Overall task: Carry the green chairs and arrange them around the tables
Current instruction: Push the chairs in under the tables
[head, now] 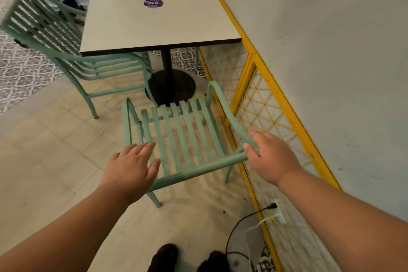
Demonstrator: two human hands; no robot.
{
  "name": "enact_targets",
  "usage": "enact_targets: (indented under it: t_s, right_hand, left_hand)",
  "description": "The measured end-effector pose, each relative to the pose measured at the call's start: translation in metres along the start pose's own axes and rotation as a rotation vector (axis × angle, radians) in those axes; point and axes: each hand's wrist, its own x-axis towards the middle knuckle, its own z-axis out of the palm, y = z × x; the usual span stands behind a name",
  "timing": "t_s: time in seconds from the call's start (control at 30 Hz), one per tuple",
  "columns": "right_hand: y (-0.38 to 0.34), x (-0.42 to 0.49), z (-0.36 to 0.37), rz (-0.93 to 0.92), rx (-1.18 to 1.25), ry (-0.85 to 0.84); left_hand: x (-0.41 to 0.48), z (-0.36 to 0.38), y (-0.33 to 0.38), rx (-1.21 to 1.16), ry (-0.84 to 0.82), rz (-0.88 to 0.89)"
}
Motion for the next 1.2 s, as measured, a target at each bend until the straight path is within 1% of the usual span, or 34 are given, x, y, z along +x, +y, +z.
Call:
enact_targets:
  t_s: [0.13, 0.33, 0.53, 0.63, 0.73, 0.8, 0.9, 1.2]
  right_hand:
    - [0.014, 0.027, 0.009, -0.058, -0.044, -0.042]
    - [0.017, 0.056, 0.039, -0.113, -0.066, -0.108]
    - [0.018, 0.067, 0.06, -0.135, -0.076, -0.144]
    - [0.018, 0.068, 0.062, -0.154, -0.113, -0.178]
    - [0.02, 0.068, 0.068, -0.206, -0.251, -0.168]
    - [0.021, 0.07, 0.071, -0.198, -0.293, -0.16]
    - [0.02, 0.072, 0.076, -0.189, -0.316, -0.122]
    - [0.016, 0.094, 0.08, -0.2, -0.333, -0.051]
  left_hand:
    - [0.0, 0.023, 0.016, 0.008, -0.018, -0.052]
    - [0.008, 0.049, 0.007, 0.056, -0.031, -0.117]
    - [0.014, 0.062, 0.006, 0.043, -0.038, -0.135]
    - [0.015, 0.066, 0.003, 0.043, -0.015, -0.127]
    - [0.014, 0.069, 0.005, 0.043, -0.016, -0.104]
    - [0.013, 0.07, 0.009, 0.028, -0.062, -0.081]
    - [0.017, 0.071, 0.01, 0.033, -0.079, -0.087]
    - [0.042, 0.067, -0.001, 0.05, -0.027, -0.041]
